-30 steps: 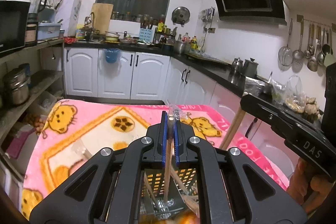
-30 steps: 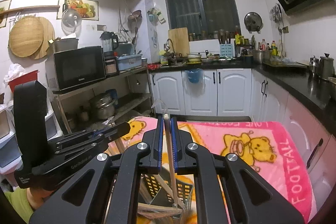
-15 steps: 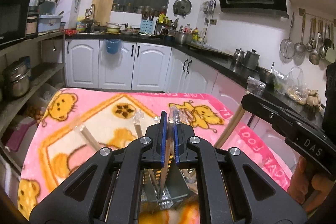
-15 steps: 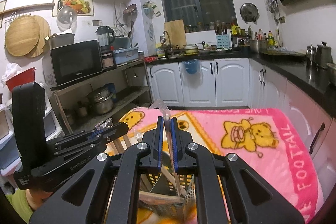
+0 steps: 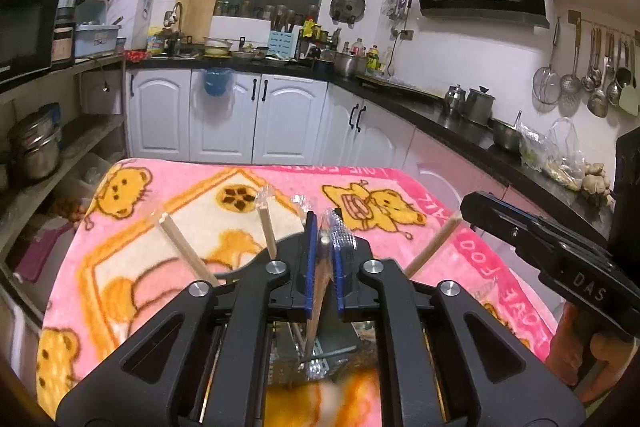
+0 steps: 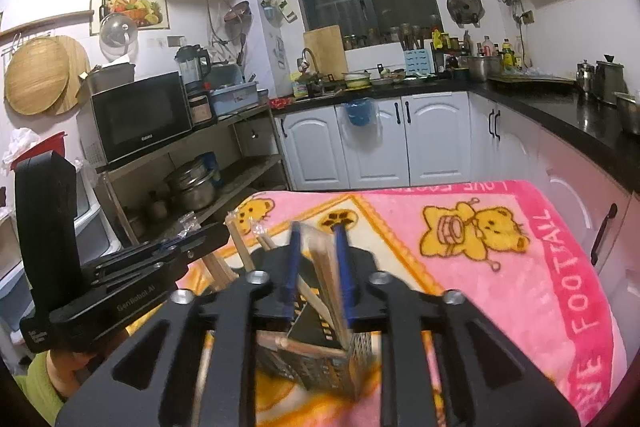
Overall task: Organize utensils
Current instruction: 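Open both grippers to release the chopsticks into the caddy, then move both open grippers toward the wrapped chopsticks on the blanket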
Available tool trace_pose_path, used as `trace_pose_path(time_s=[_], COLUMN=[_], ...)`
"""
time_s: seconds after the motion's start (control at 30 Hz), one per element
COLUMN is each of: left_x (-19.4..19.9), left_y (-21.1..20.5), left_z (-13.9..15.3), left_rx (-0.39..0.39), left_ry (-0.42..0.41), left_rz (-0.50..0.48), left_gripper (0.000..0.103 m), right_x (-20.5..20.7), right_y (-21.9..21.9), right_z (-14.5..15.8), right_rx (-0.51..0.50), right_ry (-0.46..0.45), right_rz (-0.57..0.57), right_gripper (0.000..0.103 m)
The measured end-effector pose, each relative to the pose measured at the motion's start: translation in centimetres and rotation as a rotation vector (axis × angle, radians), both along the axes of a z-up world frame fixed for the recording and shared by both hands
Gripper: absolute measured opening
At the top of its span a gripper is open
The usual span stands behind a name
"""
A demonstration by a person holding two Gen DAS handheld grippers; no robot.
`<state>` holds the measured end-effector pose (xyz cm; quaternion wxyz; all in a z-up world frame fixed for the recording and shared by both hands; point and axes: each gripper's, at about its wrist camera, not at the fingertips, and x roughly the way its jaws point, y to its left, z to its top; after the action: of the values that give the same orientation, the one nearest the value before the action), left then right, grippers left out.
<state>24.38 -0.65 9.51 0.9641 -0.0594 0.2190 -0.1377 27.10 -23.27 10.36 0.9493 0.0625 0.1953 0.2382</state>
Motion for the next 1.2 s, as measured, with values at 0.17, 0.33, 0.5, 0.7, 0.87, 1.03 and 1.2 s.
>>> trace_pose_path(time_s=[0.17,0.33,0.5,0.7,0.87,1.03,1.2], left_x=[-0.6,-1.8,-3.3,-5.0,-6.6,-7.3,-7.9], left_y=[0.1,0.3,1.0,1.5,1.9,2.1,2.2], left_z=[0.0,-0.1,0.0,0.2,0.2,-0.5,-1.4], left_rx=[-0.002,-0.010,-0.029,-0.033,-0.033,-0.045,-0.048], left_ry=[0.002,0.009,0.007,0.009,0.002,0.029,0.052], left_rz=[0.007,0.010,0.018,0.027,0.028,0.021,0.024], left_gripper=[0.023,0.039,0.059,0.084,0.092,0.092,0.092], right_x=[-1.0,-2.1,-3.4,-4.9,-5.9,-6.9,-7.8], right_y=[-0.6,-1.4,-2.2,-3.2,-3.6,-3.7,-3.5], right_z=[-0.3,-0.4,-0.5,-0.9,-1.2,-1.7,-2.3], right_rx=[0.006,-0.006,-0.026,-0.036,-0.044,-0.055,-0.069], right_ry=[0.007,0.014,0.016,0.019,0.029,0.040,0.048], right_rz=[-0.005,-0.020,-0.041,-0.054,-0.062,-0.060,-0.048], right_gripper=[0.033,0.038,0.042,0.056,0.063,0.066,0.067])
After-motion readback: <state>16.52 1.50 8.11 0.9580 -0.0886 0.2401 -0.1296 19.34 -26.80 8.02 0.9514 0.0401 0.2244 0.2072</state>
